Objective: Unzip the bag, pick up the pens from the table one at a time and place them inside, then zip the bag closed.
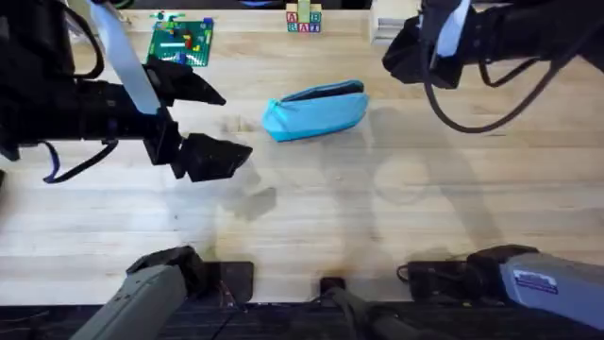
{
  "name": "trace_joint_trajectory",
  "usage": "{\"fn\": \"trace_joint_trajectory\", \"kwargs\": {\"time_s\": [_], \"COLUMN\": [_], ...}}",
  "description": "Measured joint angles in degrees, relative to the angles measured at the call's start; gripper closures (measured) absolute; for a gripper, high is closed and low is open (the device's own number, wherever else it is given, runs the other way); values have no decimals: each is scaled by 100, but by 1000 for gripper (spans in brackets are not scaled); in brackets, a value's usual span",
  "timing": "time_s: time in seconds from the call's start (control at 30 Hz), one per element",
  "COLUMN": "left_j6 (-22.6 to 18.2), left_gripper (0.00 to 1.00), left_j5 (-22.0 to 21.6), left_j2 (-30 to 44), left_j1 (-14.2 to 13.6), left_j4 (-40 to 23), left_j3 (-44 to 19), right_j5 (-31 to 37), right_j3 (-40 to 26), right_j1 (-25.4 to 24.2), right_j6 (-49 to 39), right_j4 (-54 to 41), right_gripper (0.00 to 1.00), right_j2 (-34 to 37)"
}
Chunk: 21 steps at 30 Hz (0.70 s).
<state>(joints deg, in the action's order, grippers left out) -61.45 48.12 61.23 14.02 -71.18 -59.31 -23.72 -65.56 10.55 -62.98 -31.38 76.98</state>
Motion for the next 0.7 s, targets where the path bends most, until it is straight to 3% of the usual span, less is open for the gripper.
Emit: {"fn": "trace_joint_trajectory", "kwargs": {"time_s": [0.7], "left_j6": [16], "left_gripper": [7], "left_j5": [0], "left_j2": [-2], "left_j1": [0], "left_j4": [2], "left_j3": [0], "right_j5": [-687], "right_j3": [0], "right_j1": [0], "right_j6": [-11], "right_j4": [440], "right_gripper": [972], "right_j2": [1495]}}
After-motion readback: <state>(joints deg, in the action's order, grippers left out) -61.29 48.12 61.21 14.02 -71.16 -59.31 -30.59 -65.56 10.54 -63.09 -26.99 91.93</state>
